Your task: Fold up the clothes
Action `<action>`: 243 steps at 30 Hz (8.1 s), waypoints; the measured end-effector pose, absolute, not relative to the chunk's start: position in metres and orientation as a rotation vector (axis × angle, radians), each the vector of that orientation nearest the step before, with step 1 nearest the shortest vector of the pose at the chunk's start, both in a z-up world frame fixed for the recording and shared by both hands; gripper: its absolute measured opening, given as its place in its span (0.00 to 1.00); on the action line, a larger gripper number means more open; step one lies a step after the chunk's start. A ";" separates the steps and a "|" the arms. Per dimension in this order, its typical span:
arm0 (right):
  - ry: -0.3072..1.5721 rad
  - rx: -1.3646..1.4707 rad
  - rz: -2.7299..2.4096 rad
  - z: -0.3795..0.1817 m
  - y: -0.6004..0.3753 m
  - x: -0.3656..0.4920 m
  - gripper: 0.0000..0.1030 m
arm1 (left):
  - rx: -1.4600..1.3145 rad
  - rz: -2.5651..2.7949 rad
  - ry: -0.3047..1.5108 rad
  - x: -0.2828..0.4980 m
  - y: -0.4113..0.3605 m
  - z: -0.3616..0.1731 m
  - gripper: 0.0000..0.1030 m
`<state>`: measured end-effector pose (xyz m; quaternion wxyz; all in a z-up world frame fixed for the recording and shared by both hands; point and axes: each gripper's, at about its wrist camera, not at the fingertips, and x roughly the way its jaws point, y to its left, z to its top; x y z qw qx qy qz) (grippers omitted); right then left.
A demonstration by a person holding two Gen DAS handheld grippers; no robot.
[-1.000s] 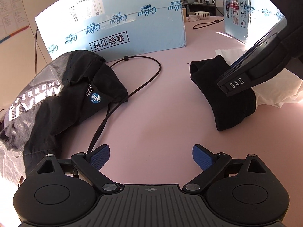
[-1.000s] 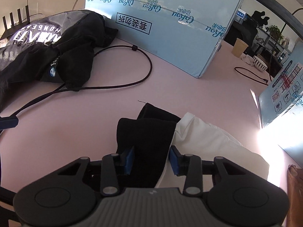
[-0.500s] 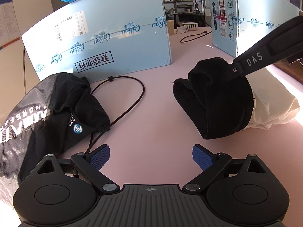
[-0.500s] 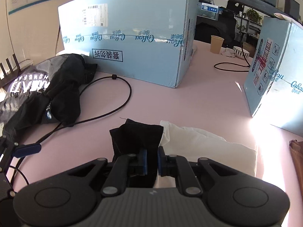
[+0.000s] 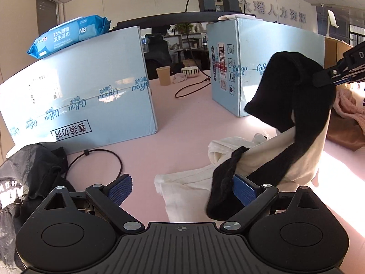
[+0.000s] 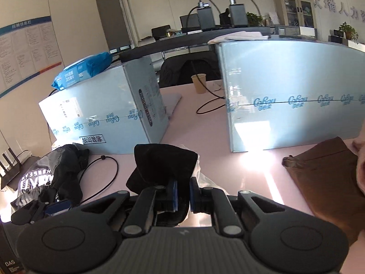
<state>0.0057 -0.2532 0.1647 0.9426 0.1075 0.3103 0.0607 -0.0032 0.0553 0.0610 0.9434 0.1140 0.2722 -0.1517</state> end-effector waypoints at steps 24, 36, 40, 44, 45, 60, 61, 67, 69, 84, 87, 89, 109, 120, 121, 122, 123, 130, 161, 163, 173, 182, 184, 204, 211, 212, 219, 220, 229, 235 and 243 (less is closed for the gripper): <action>0.794 0.534 -0.071 0.041 -0.464 0.013 0.36 | 0.289 -0.224 0.686 0.049 0.017 0.031 0.93; 0.608 -0.034 -0.017 0.136 -0.345 -0.013 1.00 | 0.529 -0.399 0.552 0.055 -0.004 0.042 0.93; 0.657 -0.222 0.105 0.120 -0.272 0.011 0.94 | 0.524 -0.516 0.624 0.072 -0.021 0.034 0.93; 0.695 -0.276 0.155 0.106 -0.235 0.034 0.89 | 0.474 -0.519 0.732 0.090 -0.027 0.016 0.93; 0.703 -0.267 0.158 0.103 -0.233 0.038 0.89 | 0.470 -0.500 0.740 0.094 -0.027 0.013 0.92; 0.843 -0.163 0.218 0.085 -0.251 0.063 0.85 | 0.492 -0.562 0.898 0.124 -0.014 0.004 0.43; 0.853 -0.171 0.223 0.082 -0.249 0.066 0.77 | 0.490 -0.563 0.901 0.125 -0.014 0.004 0.41; 0.931 -0.232 0.232 0.062 -0.238 0.081 0.23 | 0.468 -0.573 0.926 0.134 -0.017 0.005 0.14; 0.943 -0.233 0.228 0.058 -0.239 0.084 0.18 | 0.483 -0.576 0.916 0.132 -0.018 0.004 0.10; 0.837 -0.045 0.365 0.124 -0.292 0.053 0.14 | 0.456 -0.659 0.764 0.090 0.011 0.074 0.07; 0.875 -0.044 0.450 0.137 -0.299 0.034 0.14 | 0.464 -0.723 0.772 0.060 0.023 0.084 0.07; 0.918 -0.050 0.492 0.141 -0.299 0.018 0.14 | 0.475 -0.762 0.792 0.036 0.030 0.086 0.07; 1.156 -0.095 0.567 0.103 -0.273 -0.102 0.59 | 0.545 -0.913 0.975 -0.086 0.051 0.024 0.20; 0.938 0.031 0.443 0.181 -0.333 -0.090 0.80 | 0.240 -0.931 0.830 -0.054 0.093 0.121 0.89; 0.903 -0.058 0.319 0.183 -0.335 -0.084 0.80 | 0.249 -0.865 0.778 -0.046 0.084 0.125 0.92; 0.880 -0.149 0.264 0.177 -0.331 -0.081 0.79 | 0.278 -0.803 0.730 -0.040 0.073 0.124 0.92; 0.856 -0.240 0.208 0.172 -0.327 -0.078 0.75 | 0.318 -0.733 0.678 -0.034 0.062 0.122 0.92; 0.863 -0.750 0.194 0.104 -0.295 -0.061 0.58 | 0.734 -0.561 0.549 0.010 -0.012 0.044 0.92; 1.003 -0.859 0.366 0.041 -0.298 -0.002 0.40 | 0.429 -0.745 0.981 0.115 -0.011 -0.004 0.62; 1.000 -0.852 0.369 0.042 -0.298 -0.001 0.40 | 0.419 -0.754 0.989 0.116 -0.011 -0.003 0.52; 0.993 -0.795 0.362 0.044 -0.302 0.004 0.17 | 0.383 -0.731 1.016 0.125 -0.011 0.003 0.06; 0.918 -0.746 0.296 0.051 -0.305 0.005 0.09 | 0.331 -0.669 0.966 0.112 -0.005 0.012 0.04; 0.892 -0.695 0.283 0.063 -0.308 0.008 0.08 | 0.304 -0.654 0.953 0.112 0.001 0.021 0.04; 0.761 -0.627 0.237 0.063 -0.294 0.119 0.08 | 0.290 -0.442 0.930 0.197 0.056 0.019 0.04; 0.792 -0.571 0.184 0.052 -0.297 0.123 0.62 | 0.272 -0.429 0.940 0.204 0.067 0.016 0.20; 0.758 -0.584 0.175 0.058 -0.297 0.115 0.66 | 0.271 -0.412 0.918 0.200 0.072 0.021 0.25; 0.609 -0.665 0.307 0.105 -0.276 0.080 0.79 | 0.379 -0.469 0.757 0.154 0.065 0.059 0.39; 0.601 -0.672 0.352 0.112 -0.269 0.079 0.79 | 0.368 -0.482 0.739 0.146 0.061 0.063 0.39; 0.829 -0.690 0.655 0.057 -0.203 0.132 0.48 | 0.163 -0.655 0.822 0.110 0.040 0.040 0.46; 0.925 -0.678 0.695 0.035 -0.201 0.147 0.41 | 0.147 -0.618 0.850 0.098 0.041 0.022 0.46; 0.923 -0.608 0.702 0.039 -0.206 0.149 0.09 | 0.137 -0.609 0.857 0.105 0.045 0.016 0.46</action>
